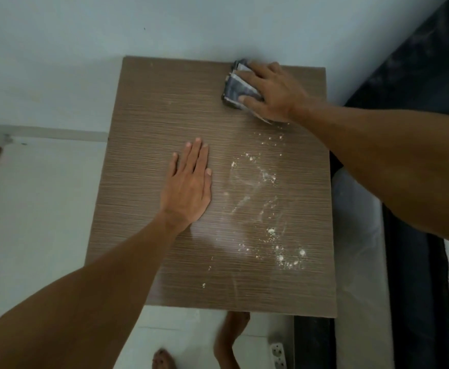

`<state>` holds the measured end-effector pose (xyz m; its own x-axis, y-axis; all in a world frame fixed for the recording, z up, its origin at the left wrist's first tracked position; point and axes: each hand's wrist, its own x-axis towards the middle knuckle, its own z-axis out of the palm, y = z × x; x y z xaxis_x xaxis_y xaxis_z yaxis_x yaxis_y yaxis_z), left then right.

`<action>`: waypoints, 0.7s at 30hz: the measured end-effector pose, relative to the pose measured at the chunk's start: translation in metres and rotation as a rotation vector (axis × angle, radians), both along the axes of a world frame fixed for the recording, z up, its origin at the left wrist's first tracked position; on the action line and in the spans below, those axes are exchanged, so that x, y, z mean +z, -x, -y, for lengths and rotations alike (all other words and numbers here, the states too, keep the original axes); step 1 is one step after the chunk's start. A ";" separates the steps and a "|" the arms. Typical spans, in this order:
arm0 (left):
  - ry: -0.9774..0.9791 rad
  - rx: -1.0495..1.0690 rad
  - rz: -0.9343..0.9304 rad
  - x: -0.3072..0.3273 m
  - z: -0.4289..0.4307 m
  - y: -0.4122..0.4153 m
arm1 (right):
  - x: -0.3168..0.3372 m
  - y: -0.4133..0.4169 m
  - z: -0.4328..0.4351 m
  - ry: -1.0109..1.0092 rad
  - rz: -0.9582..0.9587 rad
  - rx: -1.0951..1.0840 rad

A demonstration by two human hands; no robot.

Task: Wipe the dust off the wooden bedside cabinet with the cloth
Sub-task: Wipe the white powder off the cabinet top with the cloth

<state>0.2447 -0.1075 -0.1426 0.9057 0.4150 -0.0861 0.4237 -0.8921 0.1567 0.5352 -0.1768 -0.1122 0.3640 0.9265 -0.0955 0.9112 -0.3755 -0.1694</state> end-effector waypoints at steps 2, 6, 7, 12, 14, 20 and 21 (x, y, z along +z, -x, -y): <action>-0.004 -0.001 0.000 0.001 0.000 0.000 | -0.003 0.001 -0.003 0.045 -0.010 -0.019; -0.001 -0.007 0.009 0.001 -0.001 0.000 | -0.011 0.015 0.004 0.038 -0.025 -0.119; -0.001 -0.009 0.008 0.001 -0.001 0.001 | -0.012 0.022 0.007 0.030 -0.021 -0.145; 0.007 -0.018 0.022 0.000 -0.002 0.001 | -0.015 0.072 0.026 0.069 0.022 -0.135; 0.025 -0.015 0.038 0.000 -0.002 0.002 | -0.015 0.098 0.037 0.078 0.042 -0.120; 0.090 -0.020 0.070 0.000 -0.004 0.011 | -0.016 0.176 0.072 0.126 0.016 -0.130; 0.108 -0.015 0.078 0.000 -0.005 0.015 | -0.016 0.189 0.078 0.123 0.005 -0.132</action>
